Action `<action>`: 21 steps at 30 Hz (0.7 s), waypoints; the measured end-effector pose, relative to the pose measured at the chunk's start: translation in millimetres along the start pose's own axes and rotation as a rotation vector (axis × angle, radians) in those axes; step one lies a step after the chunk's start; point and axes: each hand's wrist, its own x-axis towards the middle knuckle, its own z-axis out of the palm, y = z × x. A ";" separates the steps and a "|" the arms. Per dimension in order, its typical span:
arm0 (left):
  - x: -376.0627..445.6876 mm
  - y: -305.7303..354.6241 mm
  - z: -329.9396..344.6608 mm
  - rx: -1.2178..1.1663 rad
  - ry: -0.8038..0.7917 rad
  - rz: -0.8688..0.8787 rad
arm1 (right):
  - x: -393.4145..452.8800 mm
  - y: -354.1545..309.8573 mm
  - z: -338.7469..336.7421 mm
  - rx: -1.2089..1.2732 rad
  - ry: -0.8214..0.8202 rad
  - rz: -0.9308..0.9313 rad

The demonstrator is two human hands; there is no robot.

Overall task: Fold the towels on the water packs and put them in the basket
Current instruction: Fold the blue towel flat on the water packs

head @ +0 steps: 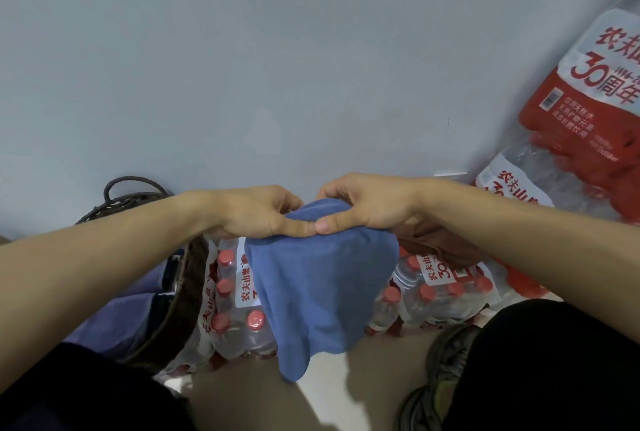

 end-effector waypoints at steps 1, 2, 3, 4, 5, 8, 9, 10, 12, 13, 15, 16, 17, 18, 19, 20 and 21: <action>-1.9 -0.9 -0.7 -0.001 -0.053 -0.003 | -0.6 0.7 1.0 0.011 -0.017 0.003; -3.7 -1.6 -1.8 -0.010 -0.090 -0.003 | -1.7 1.6 1.5 0.049 -0.026 0.006; -4.8 -2.6 -3.2 -0.028 -0.117 -0.002 | -3.1 2.6 2.0 0.095 -0.029 0.009; -5.8 -4.2 -5.1 -0.057 -0.145 -0.002 | -4.6 3.6 1.8 0.137 -0.035 0.010; -6.7 -5.8 -7.2 -0.100 -0.176 -0.001 | -5.6 4.7 1.6 0.179 -0.043 0.007; -9.1 -9.3 -11.6 -0.288 -0.251 0.017 | -7.0 6.6 1.0 0.321 -0.060 -0.027; -9.5 -10.8 -13.1 -0.336 -0.262 0.034 | -7.1 6.7 0.9 0.352 -0.054 -0.035; -9.9 -12.6 -15.0 -0.364 -0.260 0.058 | -6.8 6.6 0.6 0.365 -0.044 -0.041; -9.6 -16.9 -18.4 -0.340 -0.184 0.105 | -6.5 5.6 1.4 0.371 -0.016 -0.044; -8.8 -18.8 -20.1 -0.295 -0.116 0.123 | -5.5 5.1 1.7 0.367 0.013 -0.041; -7.4 -23.0 -22.8 -0.232 -0.008 0.149 | -2.8 6.4 0.8 0.332 0.096 -0.043; -6.9 -24.4 -24.1 -0.232 0.026 0.165 | -1.3 7.6 -0.1 0.319 0.122 -0.055; -6.9 -25.0 -25.2 -0.236 0.049 0.183 | -0.5 8.3 -1.2 0.317 0.134 -0.070; -7.1 -25.2 -26.5 -0.239 0.067 0.198 | 0.0 9.3 -2.8 0.325 0.139 -0.083; -7.0 -25.5 -27.5 -0.251 0.078 0.208 | 0.4 10.7 -4.5 0.344 0.145 -0.087; -7.1 -25.9 -28.0 -0.278 0.078 0.208 | 1.0 12.3 -6.4 0.370 0.158 -0.085; -6.7 -26.6 -27.8 -0.311 0.072 0.200 | 1.8 13.8 -7.7 0.391 0.181 -0.077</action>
